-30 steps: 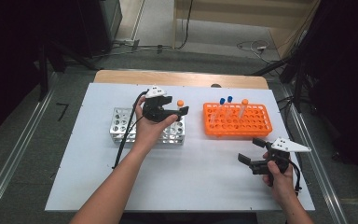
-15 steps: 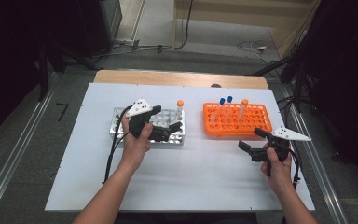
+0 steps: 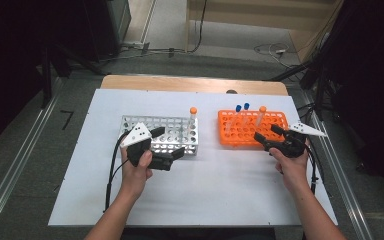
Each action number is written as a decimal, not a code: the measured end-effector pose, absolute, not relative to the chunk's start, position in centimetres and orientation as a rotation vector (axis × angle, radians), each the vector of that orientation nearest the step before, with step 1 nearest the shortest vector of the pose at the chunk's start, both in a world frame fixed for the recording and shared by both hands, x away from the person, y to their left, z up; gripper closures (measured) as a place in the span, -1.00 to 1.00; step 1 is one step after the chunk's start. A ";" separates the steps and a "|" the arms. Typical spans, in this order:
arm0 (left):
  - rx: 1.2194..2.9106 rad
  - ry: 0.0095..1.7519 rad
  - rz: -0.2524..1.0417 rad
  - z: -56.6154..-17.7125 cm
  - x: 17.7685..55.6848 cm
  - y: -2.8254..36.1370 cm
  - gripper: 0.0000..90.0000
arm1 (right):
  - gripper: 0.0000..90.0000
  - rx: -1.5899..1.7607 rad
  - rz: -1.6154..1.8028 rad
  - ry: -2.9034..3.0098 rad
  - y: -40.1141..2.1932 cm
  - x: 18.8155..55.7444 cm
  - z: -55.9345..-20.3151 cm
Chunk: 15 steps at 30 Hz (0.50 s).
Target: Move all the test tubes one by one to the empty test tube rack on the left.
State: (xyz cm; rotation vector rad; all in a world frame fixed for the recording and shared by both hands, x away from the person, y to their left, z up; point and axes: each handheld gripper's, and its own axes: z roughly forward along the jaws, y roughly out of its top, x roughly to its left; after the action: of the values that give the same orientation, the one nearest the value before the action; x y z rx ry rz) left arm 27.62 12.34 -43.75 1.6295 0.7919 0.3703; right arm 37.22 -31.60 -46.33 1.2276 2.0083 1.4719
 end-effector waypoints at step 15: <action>1.637 0.799 0.378 -45.3 27.3 13.3 -1.00 | 0.18 1.321 1.362 1.939 -30.5 40.4 -48.1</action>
State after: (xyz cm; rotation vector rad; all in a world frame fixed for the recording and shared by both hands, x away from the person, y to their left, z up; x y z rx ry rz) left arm 27.34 13.28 -45.27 1.6370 0.7988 0.3779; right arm 40.41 -30.46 -48.12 1.3205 1.9393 1.3624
